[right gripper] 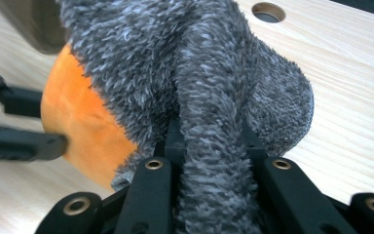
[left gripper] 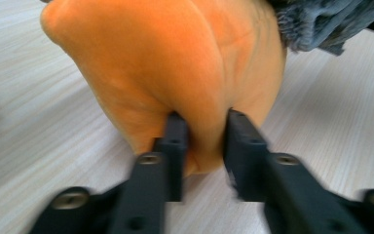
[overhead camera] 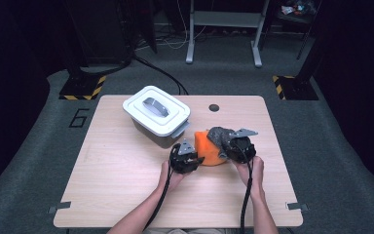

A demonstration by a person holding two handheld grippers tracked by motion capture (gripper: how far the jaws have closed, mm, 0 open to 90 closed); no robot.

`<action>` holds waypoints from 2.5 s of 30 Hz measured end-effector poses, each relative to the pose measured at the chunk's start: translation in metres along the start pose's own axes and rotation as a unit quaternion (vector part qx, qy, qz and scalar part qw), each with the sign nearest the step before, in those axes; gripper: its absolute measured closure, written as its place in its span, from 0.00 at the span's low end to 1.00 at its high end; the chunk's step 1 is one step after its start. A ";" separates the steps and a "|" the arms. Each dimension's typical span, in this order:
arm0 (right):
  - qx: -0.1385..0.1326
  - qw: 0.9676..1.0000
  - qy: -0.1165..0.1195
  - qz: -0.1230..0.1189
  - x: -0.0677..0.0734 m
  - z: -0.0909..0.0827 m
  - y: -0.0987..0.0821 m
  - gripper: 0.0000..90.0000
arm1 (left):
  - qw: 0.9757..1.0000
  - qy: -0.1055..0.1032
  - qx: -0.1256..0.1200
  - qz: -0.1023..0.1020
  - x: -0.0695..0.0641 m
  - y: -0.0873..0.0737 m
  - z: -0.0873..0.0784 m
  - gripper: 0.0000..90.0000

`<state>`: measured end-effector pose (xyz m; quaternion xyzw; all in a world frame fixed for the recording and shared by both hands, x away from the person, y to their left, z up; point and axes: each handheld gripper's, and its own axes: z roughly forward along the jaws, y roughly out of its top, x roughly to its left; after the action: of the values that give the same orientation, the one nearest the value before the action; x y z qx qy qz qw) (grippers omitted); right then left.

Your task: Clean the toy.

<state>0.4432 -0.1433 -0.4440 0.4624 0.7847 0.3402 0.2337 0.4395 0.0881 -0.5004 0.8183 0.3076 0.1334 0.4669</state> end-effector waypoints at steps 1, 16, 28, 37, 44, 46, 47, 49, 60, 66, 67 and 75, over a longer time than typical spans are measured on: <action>0.000 1.000 0.003 0.003 -0.001 0.000 0.000 0.82 | 1.000 -0.001 0.000 0.000 0.001 0.000 -0.001 0.62; -0.004 1.000 0.002 0.009 -0.002 0.006 0.003 0.82 | 0.997 0.060 0.031 0.038 -0.007 -0.003 0.013 0.71; -0.033 0.999 0.013 -0.014 0.014 -0.014 0.011 0.82 | 0.999 0.041 0.013 0.026 -0.007 0.005 0.005 0.88; -0.012 0.999 0.012 -0.034 0.032 -0.003 0.013 0.82 | 1.000 0.021 0.014 0.011 -0.010 0.006 0.002 0.88; 0.000 0.999 -0.005 -0.052 0.036 0.001 0.013 0.82 | 1.000 0.024 0.020 0.005 -0.010 0.005 0.004 0.88; -0.001 0.998 -0.008 -0.054 0.035 0.000 0.012 0.82 | 1.000 0.024 0.018 0.006 -0.009 0.004 0.005 0.88; 0.001 0.999 -0.009 -0.049 0.034 0.000 0.011 0.82 | 1.000 0.024 0.018 0.006 -0.009 0.004 0.005 0.88; 0.002 0.999 -0.011 -0.044 0.031 -0.001 0.009 0.82 | 1.000 0.025 0.018 0.008 -0.008 0.004 0.005 0.88; 0.008 1.000 -0.021 -0.010 0.005 0.000 0.000 0.82 | 1.000 0.020 0.017 0.006 -0.006 0.003 0.005 0.88; 0.014 0.999 -0.024 0.016 -0.011 0.004 -0.008 0.82 | 1.000 0.020 0.017 0.008 -0.006 0.003 0.006 0.87; 0.015 0.999 -0.026 0.020 -0.013 0.005 -0.010 0.82 | 1.000 0.021 0.018 0.008 -0.006 0.003 0.006 0.87; 0.048 0.997 -0.036 0.056 -0.034 0.023 -0.026 0.82 | 1.000 0.018 0.020 0.006 -0.004 0.002 0.006 0.87</action>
<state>0.4595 -0.1747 -0.4770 0.5282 0.7641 0.2976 0.2204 0.4397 0.0806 -0.5019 0.8267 0.3134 0.1450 0.4443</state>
